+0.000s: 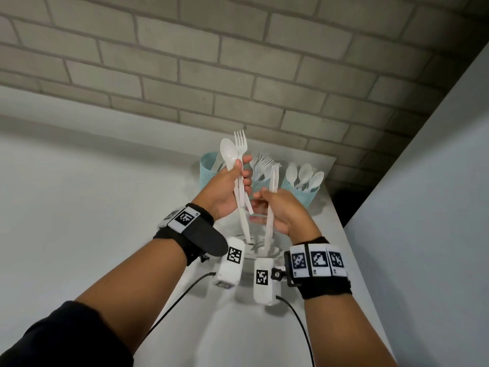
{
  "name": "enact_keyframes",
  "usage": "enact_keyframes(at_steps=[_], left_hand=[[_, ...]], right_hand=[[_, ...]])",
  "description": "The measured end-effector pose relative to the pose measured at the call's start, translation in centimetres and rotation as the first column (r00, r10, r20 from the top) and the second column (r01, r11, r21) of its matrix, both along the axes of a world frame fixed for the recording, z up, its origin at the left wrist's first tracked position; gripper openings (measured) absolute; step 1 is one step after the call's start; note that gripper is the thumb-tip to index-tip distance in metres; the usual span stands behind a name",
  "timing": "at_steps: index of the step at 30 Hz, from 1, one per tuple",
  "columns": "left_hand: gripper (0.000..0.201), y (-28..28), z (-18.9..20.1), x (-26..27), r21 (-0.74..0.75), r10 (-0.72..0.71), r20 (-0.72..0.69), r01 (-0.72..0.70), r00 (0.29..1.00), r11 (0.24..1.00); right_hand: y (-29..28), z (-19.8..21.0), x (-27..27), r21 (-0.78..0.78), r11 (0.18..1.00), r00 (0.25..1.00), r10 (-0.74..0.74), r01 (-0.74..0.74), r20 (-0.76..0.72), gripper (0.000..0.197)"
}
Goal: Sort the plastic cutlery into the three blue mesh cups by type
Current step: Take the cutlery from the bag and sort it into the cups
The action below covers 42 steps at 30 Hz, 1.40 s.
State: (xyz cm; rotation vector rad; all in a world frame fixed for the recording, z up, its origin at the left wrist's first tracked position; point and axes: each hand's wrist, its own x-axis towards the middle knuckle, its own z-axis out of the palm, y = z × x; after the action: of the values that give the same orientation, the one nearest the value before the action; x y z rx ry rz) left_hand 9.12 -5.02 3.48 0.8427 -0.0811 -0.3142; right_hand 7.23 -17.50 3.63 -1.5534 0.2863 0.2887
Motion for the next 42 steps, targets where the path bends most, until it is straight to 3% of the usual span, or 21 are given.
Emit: enact_keyframes(at_steps=[2, 5, 9, 14, 18, 20, 23, 27, 30, 33, 38, 42], left_hand=[[0.024, -0.2, 0.1, 0.5, -0.016, 0.068, 0.024, -0.068, 0.997, 0.998], [0.022, -0.6, -0.1, 1.2, 0.008, 0.167, 0.084, -0.168, 0.982, 0.986], [0.021, -1.0, -0.7, 1.4, 0.033, 0.190, 0.119, -0.195, 0.975, 0.980], [0.020, 0.5, 0.4, 2.3, -0.087, 0.298, -0.016, -0.298, 0.954, 0.950], [0.026, 2.7, 0.3, 2.5, 0.018, 0.385, -0.104, -0.386, 0.917, 0.922], [0.031, 2.9, -0.4, 1.7, 0.108, 0.372, -0.145, -0.359, 0.917, 0.927], [0.032, 1.7, -1.4, 0.2, 0.211, 0.239, -0.198, -0.197, 0.951, 0.958], [0.025, -0.8, -1.8, -1.6, 0.194, 0.141, -0.222, -0.098, 0.965, 0.976], [0.025, -1.7, -2.0, -2.3, 0.203, 0.013, -0.239, 0.037, 0.971, 0.979], [0.033, -1.5, -1.6, -2.4, 0.133, -0.045, -0.266, 0.083, 0.963, 0.988], [0.027, -1.1, -0.7, -2.5, 0.021, -0.080, -0.224, 0.086, 0.971, 0.996], [0.028, -1.0, -0.8, -2.5, -0.022, -0.057, -0.240, 0.053, 0.969, 0.998]], right_hand=[[0.4, -0.3, -0.2, -0.032, 0.992, 0.991, 0.117, -0.120, -0.070, 0.030], [0.4, -0.6, -0.5, 0.124, 0.966, 0.962, 0.242, -0.227, -0.128, 0.029], [-0.3, -1.4, -0.7, 0.195, 0.965, 0.975, 0.198, -0.175, -0.104, 0.018], [-1.5, -2.5, -0.9, 0.180, 0.950, 0.963, 0.265, -0.254, -0.040, 0.018], [-3.1, -2.1, -0.7, 0.143, 0.941, 0.952, 0.298, -0.306, 0.072, 0.023], [-3.5, -0.9, -0.4, 0.198, 0.951, 0.966, 0.207, -0.236, 0.154, 0.020], [-2.6, 1.2, 0.3, 0.392, 0.918, 0.955, -0.060, -0.062, 0.292, 0.018], [-0.1, 3.5, 1.0, 0.533, 0.846, 0.832, -0.312, 0.023, 0.458, 0.017], [1.4, 3.8, 1.2, 0.484, 0.875, 0.757, -0.328, 0.018, 0.565, 0.015], [2.1, 3.3, 1.2, 0.336, 0.941, 0.744, -0.245, 0.029, 0.622, 0.014], [2.2, 1.3, 1.0, 0.080, 0.996, 0.825, -0.024, -0.026, 0.565, 0.009], [2.1, 0.9, 0.8, 0.054, 0.997, 0.841, 0.019, -0.058, 0.541, 0.017]])
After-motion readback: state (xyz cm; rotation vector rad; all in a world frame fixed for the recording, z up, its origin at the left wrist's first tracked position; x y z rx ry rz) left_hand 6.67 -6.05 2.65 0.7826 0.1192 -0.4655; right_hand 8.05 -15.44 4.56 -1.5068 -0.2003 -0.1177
